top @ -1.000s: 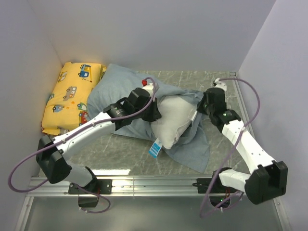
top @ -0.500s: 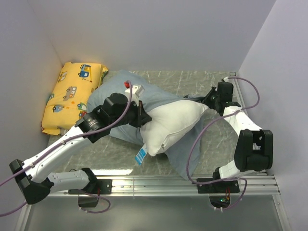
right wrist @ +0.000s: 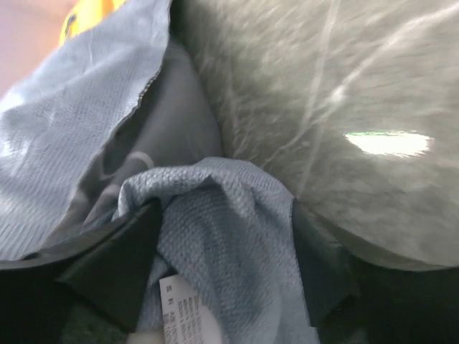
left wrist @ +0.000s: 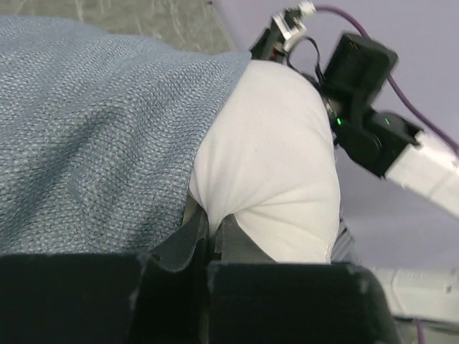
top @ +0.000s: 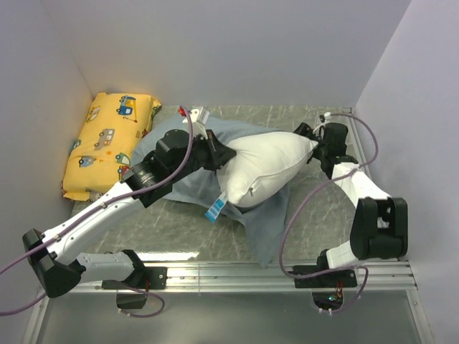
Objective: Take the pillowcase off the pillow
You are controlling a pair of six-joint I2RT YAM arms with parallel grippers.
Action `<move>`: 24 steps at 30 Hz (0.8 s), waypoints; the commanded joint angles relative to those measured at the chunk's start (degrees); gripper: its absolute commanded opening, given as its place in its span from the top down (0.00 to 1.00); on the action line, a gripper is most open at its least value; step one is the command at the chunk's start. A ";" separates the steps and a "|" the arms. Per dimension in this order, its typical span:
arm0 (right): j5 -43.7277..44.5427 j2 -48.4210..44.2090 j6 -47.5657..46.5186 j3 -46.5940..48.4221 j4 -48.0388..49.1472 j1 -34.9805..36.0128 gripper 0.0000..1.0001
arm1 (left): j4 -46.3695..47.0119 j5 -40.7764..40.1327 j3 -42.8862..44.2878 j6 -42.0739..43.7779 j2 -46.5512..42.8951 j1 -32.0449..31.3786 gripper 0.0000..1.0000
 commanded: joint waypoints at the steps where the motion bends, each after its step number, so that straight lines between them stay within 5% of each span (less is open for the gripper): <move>1: 6.69 -9.59 1.08 3.95 -7.68 -2.06 0.17 | 15.78 -4.33 4.51 -5.31 2.14 0.38 1.00; 4: 15.66 -13.55 1.52 6.68 -13.76 -4.09 0.14 | 18.69 -5.29 3.90 -7.33 4.17 0.38 1.00; 11: 18.32 -16.38 3.54 10.81 -18.60 -8.75 0.11 | 21.16 -6.17 3.46 -10.40 7.33 0.55 1.00; 24: -3.82 -19.71 7.41 11.96 -12.19 -11.83 0.10 | 21.51 -12.94 -1.54 -11.82 5.32 0.46 1.00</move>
